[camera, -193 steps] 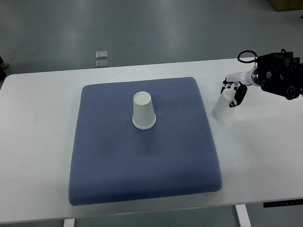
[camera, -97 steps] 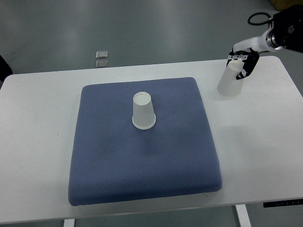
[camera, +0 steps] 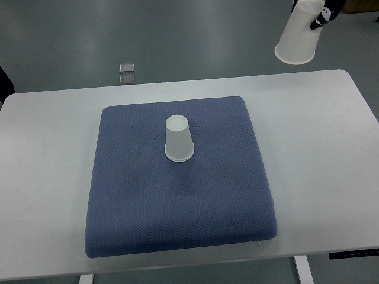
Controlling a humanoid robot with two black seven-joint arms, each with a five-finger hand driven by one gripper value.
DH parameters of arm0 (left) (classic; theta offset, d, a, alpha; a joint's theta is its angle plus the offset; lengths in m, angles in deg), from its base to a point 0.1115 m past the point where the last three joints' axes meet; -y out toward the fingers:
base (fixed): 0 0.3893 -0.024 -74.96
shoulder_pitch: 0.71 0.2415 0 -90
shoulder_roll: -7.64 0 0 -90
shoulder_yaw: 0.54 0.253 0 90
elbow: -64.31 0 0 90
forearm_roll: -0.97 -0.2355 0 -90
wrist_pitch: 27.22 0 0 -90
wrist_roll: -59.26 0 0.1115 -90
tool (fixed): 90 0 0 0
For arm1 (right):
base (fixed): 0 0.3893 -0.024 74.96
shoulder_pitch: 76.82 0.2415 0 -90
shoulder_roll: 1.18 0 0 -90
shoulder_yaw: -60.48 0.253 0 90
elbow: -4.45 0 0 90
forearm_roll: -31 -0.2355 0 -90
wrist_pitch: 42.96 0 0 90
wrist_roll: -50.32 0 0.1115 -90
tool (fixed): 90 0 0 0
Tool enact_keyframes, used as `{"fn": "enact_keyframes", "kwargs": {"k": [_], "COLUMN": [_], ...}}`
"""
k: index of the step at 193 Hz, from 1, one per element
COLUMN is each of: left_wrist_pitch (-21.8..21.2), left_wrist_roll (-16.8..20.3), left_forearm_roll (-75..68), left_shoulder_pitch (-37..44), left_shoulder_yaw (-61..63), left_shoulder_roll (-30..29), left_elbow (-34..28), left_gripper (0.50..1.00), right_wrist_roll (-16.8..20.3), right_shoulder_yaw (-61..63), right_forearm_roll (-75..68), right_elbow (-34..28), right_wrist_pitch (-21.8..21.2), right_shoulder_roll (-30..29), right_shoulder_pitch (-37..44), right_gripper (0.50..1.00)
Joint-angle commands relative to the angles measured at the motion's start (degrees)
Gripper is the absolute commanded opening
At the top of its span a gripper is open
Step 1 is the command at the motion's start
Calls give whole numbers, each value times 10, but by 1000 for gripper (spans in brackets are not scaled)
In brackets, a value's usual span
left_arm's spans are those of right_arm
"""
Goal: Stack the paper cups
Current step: 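Lift the cup with the right hand and carry it over the pad cup, then lower the held cup onto the upside-down cup on the pad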
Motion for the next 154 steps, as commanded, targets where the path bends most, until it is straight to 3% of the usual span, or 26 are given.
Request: {"fn": "enact_keyframes", "kwargs": {"k": [1,38,69,118,154], "left_wrist_pitch": [0,0,0,-1,-1], "left_wrist_roll": [0,0,0,0,0], "left_forearm_roll": [0,0,0,1,1], "left_shoulder_pitch": [0,0,1,2,2], "left_shoulder_yaw": [0,0,-1,-2,-2], "left_shoulder_roll": [0,0,0,0,0], "left_elbow": [1,1,1,0,0], "left_gripper": [1000,1000,1000,1000,1000], "right_wrist_roll": [3,4,4,4,4], "right_shoulder_yaw": [53,70,68,67,63], "right_forearm_roll": [-16,-68,-70,-70,-67], "right_elbow": [0,1,7,28,58], "right_wrist_pitch": [0,0,26,57,67], "right_shoulder_roll": [-40,-158,-236,-294,-298], "right_shoulder_pitch": [-5,-4,-19,-55,-82], "right_gripper": [594,594,594,594,594]}}
